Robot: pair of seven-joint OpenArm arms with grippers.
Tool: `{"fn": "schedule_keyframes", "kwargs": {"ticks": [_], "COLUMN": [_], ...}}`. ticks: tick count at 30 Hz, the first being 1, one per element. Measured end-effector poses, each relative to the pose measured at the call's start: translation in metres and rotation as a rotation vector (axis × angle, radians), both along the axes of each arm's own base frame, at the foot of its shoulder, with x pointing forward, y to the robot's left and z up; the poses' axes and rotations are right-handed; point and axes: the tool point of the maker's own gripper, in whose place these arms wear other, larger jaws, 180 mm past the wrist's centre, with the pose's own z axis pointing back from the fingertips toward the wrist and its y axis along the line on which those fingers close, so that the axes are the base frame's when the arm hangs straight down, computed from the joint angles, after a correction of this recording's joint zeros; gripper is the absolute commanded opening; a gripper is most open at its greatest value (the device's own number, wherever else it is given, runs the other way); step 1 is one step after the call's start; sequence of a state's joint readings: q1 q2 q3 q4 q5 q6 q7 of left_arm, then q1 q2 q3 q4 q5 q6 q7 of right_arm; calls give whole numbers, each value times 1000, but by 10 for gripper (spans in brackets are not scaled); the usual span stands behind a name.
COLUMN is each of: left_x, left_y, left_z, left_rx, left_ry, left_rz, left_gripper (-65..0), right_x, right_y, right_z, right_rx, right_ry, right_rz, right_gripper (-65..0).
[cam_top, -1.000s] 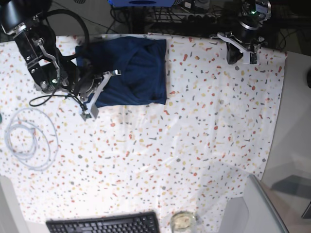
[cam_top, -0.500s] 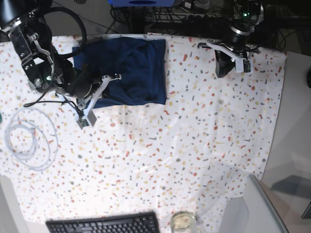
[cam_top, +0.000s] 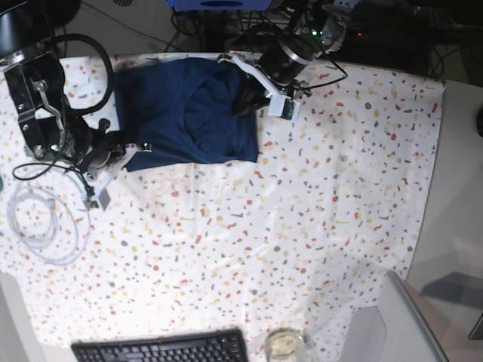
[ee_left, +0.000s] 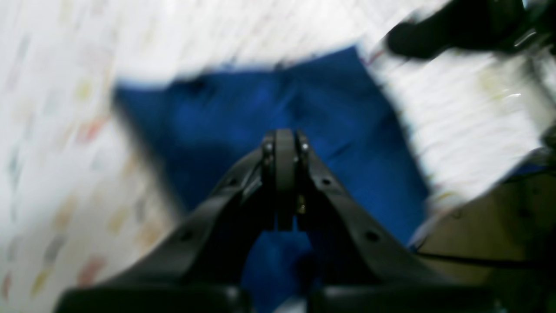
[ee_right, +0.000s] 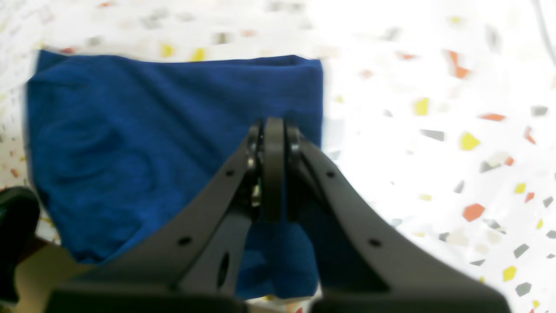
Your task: Layout the t-shirt on the table in an organized manner, then fold the t-shirt properly
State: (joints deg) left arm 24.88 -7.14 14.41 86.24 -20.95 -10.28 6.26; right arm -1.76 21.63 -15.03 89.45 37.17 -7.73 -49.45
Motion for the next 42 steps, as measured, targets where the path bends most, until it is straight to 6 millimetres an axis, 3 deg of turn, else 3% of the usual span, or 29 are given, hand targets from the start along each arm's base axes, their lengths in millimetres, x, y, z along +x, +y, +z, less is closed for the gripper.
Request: {"fn": "schedule_keyframes", "kwargs": {"ticks": [2, 10, 12, 16, 19, 22, 25, 26, 29, 32, 35, 37, 42], "left_x": [-3, 0, 3, 9, 4, 2, 6, 7, 9, 10, 10, 11, 8], "left_y": [8, 7, 6, 1, 16, 28, 40, 47, 69, 74, 47, 34, 30], "left_z": [-5, -2, 4, 37, 56, 56, 48, 44, 31, 25, 25, 16, -13], "left_rx": [20, 24, 19, -26, -22, -7, -117, -155, -196, -186, -244, -255, -226], "left_ry": [14, -6, -19, -96, -126, -118, -33, 0, 56, 67, 67, 102, 174], "left_rz": [3, -5, -1, 8, 47, 68, 167, 211, 292, 300, 194, 157, 138], "left_gripper": [-650, -650, -650, -650, -650, -650, -650, -592, -250, -16, 0, -23, -117], "right_x": [-2, -7, -7, -1, -7, -15, -14, -14, -17, -19, -20, -20, -20], "right_y": [-7, -23, -26, -34, -49, -54, -51, -52, -53, -52, -52, -52, -52], "right_z": [-7, -33, -33, -14, -5, -8, -7, -7, -9, -10, -10, -10, -10], "right_rx": [-8, -33, -35, -17, -20, -23, -18, -19, -23, -21, -23, -22, -21], "right_ry": [24, 42, 38, -24, -49, -33, -35, -35, -28, -23, -23, -22, -23], "right_rz": [-22, -79, -84, -123, -169, -182, -178, -177, -177, -177, -177, -177, -177], "right_gripper": [-638, -638, -638, -638, -638, -638, -638, -638, -638, -638, -638, -638, -638]}}
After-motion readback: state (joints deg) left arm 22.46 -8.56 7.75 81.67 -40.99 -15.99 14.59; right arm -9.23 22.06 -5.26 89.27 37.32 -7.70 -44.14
